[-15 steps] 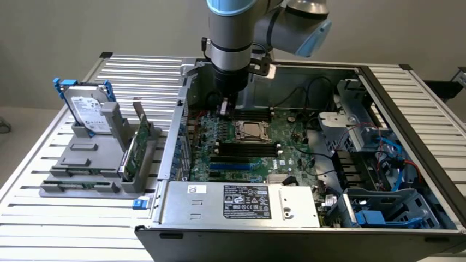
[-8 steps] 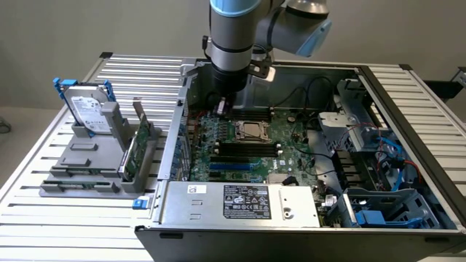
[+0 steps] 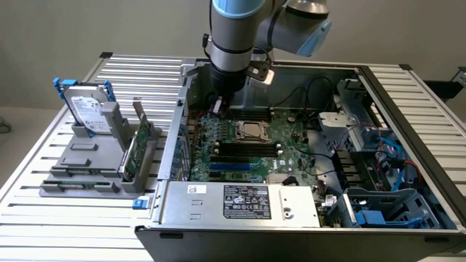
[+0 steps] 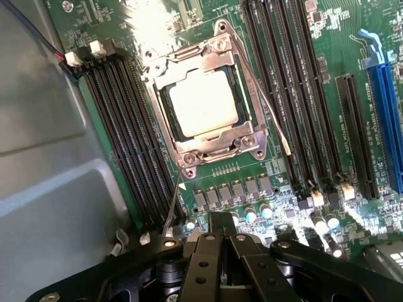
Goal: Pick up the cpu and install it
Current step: 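Install the first cpu locking lever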
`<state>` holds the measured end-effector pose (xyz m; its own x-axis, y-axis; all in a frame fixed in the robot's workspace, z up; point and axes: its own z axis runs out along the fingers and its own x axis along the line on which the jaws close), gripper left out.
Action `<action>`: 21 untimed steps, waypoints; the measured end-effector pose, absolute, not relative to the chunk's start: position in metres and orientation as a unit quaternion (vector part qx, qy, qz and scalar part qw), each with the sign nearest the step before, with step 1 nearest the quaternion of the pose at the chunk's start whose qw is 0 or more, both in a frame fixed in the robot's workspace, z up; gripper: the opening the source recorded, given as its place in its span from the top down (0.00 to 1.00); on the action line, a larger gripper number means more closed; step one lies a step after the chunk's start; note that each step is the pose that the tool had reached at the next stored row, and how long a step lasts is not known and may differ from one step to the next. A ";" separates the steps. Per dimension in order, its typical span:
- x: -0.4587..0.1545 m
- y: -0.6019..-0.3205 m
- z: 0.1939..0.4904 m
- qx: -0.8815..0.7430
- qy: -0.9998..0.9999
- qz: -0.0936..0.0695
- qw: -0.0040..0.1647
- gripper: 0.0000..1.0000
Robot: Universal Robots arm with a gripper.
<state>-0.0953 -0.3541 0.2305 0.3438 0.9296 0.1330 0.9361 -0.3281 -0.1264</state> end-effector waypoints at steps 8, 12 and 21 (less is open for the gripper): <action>-0.098 -0.354 0.233 -0.832 -0.543 -0.030 0.109 0.89; -0.099 -0.354 0.234 -0.840 -0.528 -0.034 0.118 0.89; -0.101 -0.354 0.234 -0.859 -0.493 -0.038 0.132 0.89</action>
